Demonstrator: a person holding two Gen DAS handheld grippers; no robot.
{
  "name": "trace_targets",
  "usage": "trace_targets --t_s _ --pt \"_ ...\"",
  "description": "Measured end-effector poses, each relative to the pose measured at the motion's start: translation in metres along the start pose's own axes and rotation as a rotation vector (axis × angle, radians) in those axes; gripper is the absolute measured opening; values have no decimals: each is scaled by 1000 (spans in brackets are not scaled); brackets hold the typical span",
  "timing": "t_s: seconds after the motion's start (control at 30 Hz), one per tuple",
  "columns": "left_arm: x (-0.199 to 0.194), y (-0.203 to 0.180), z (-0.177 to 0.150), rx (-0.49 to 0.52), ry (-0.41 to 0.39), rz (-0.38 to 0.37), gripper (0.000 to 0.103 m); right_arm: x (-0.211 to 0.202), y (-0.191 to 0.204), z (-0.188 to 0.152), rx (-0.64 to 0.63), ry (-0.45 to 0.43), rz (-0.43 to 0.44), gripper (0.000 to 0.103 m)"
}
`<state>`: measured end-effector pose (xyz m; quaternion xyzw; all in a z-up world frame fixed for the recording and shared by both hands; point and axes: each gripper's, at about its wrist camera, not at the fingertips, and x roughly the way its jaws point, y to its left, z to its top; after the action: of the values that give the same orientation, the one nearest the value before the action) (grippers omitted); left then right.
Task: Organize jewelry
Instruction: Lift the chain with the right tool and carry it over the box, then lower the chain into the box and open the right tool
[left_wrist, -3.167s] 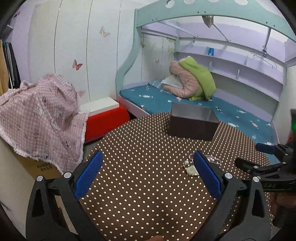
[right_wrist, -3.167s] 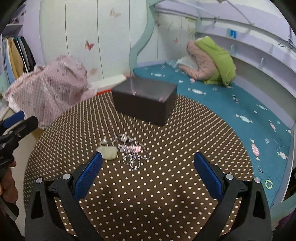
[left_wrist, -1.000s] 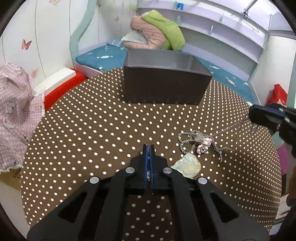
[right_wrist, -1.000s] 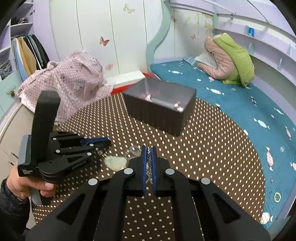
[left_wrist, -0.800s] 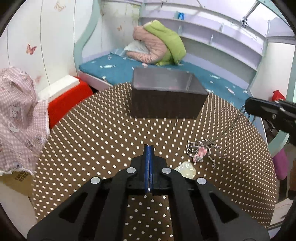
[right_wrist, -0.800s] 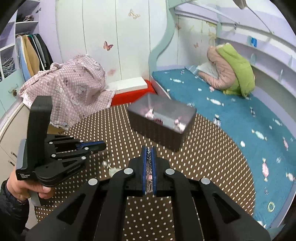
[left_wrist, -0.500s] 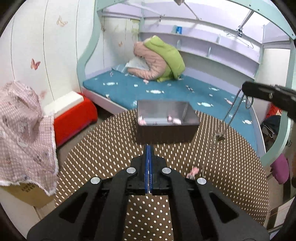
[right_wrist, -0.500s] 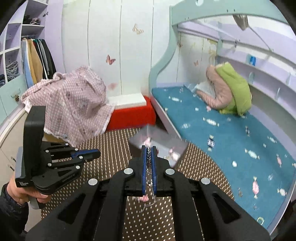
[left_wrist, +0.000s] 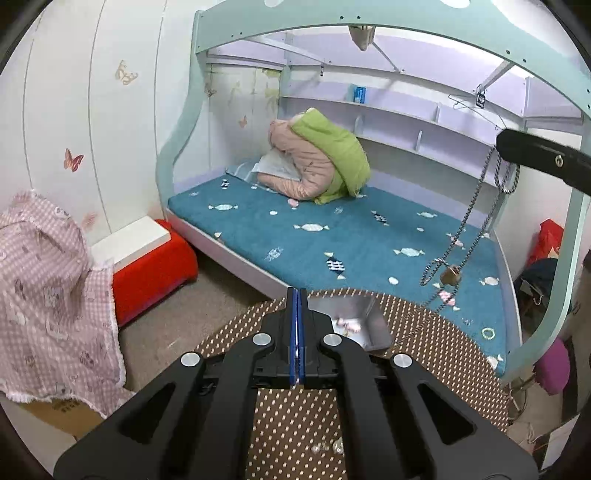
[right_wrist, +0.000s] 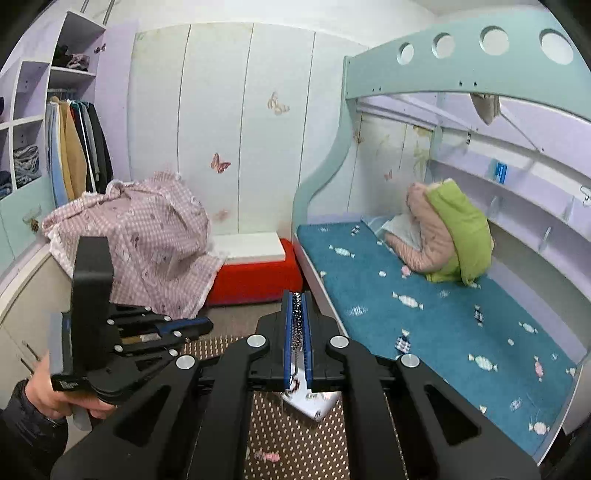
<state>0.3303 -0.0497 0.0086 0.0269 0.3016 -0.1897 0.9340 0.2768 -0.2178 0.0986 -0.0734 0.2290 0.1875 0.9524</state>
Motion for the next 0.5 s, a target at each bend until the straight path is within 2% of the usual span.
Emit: trace_targets --t_s 0.23,0.5 --pt "22 -9 38 13 26 -23 1 18 -16 27 26 16 -17 4" --pt "57 -15 57 -7 75 -75 1 48 -28 26 48 65 -15 4"
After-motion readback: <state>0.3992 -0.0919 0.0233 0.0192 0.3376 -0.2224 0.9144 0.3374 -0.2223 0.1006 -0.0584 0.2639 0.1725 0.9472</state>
